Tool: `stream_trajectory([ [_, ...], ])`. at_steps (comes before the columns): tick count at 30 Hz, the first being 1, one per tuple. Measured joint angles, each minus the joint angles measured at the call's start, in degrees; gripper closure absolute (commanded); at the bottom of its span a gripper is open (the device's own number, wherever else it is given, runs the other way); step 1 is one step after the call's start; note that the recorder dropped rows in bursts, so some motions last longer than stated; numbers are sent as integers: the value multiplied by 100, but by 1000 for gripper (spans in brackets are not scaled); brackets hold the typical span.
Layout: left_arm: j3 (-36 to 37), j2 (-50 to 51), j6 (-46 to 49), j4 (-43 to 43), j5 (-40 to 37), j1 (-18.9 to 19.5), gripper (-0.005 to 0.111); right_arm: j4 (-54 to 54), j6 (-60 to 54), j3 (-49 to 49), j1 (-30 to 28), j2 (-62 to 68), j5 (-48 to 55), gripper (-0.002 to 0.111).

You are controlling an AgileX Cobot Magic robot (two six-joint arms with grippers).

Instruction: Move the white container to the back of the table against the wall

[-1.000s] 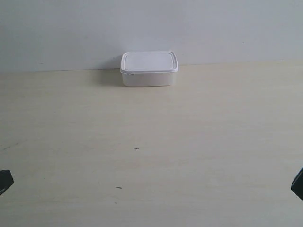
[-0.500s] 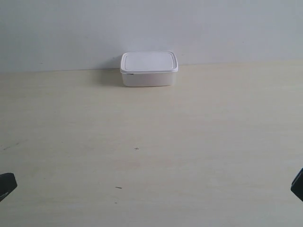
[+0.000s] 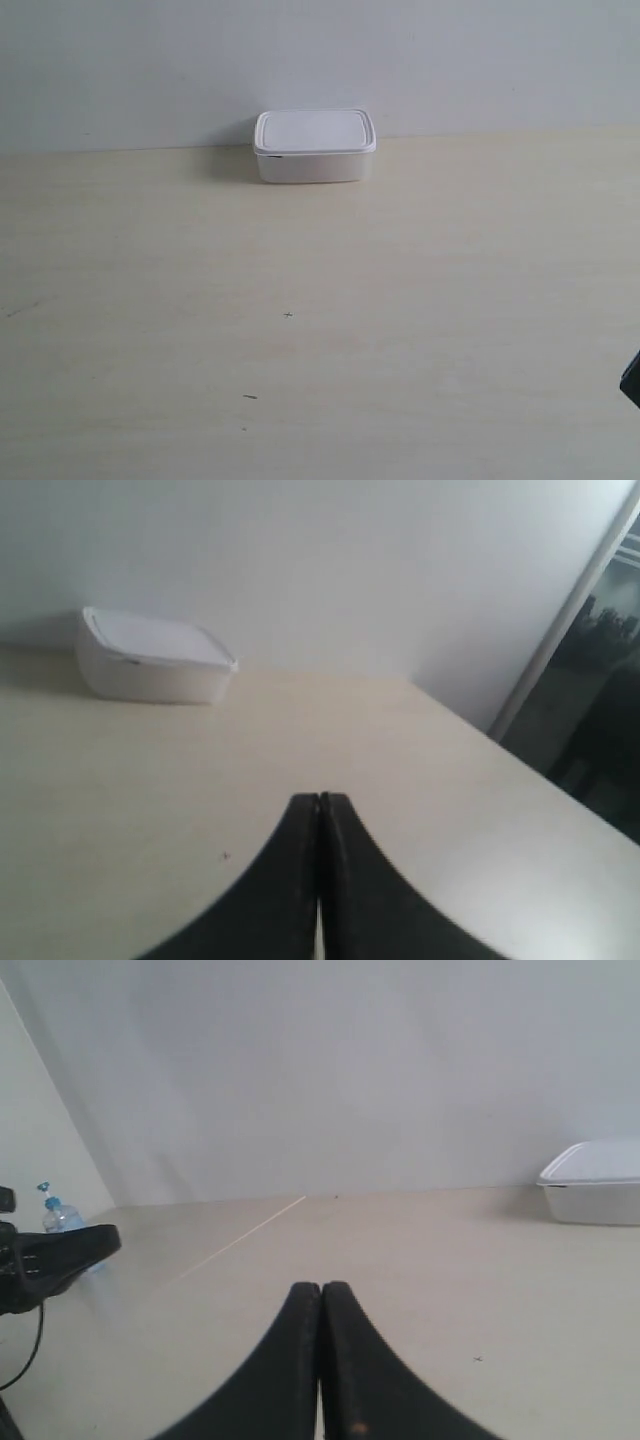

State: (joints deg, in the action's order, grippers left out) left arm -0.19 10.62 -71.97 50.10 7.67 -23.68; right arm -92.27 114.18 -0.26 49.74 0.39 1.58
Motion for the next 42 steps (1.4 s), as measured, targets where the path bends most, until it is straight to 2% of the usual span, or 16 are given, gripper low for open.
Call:
stream_trajectory([
  [6, 0, -940, 0, 15, 0, 109, 107, 0, 0, 0, -642, 0, 0, 108],
  [11, 0, -1030, 0, 25, 0, 523, 107, 0, 0, 0, -1249, 0, 0, 108],
  [17, 0, -1030, 0, 39, 11, 1387, 107, 0, 0, 0, -2109, 0, 0, 108],
  [26, 0, -1030, 0, 39, 11, 3063, 107, 0, -11, 0, -3688, 0, 0, 108],
  [31, 0, -1030, 0, 39, 11, 3692, 107, 0, -11, 0, -4314, 0, 0, 108],
  [35, 0, -1030, 0, 39, 11, 3934, 107, 0, -11, 0, -4605, 0, 0, 108],
  [42, 0, -1030, 0, 39, 11, 3962, 107, 0, -11, 0, -4741, 0, 0, 108],
])
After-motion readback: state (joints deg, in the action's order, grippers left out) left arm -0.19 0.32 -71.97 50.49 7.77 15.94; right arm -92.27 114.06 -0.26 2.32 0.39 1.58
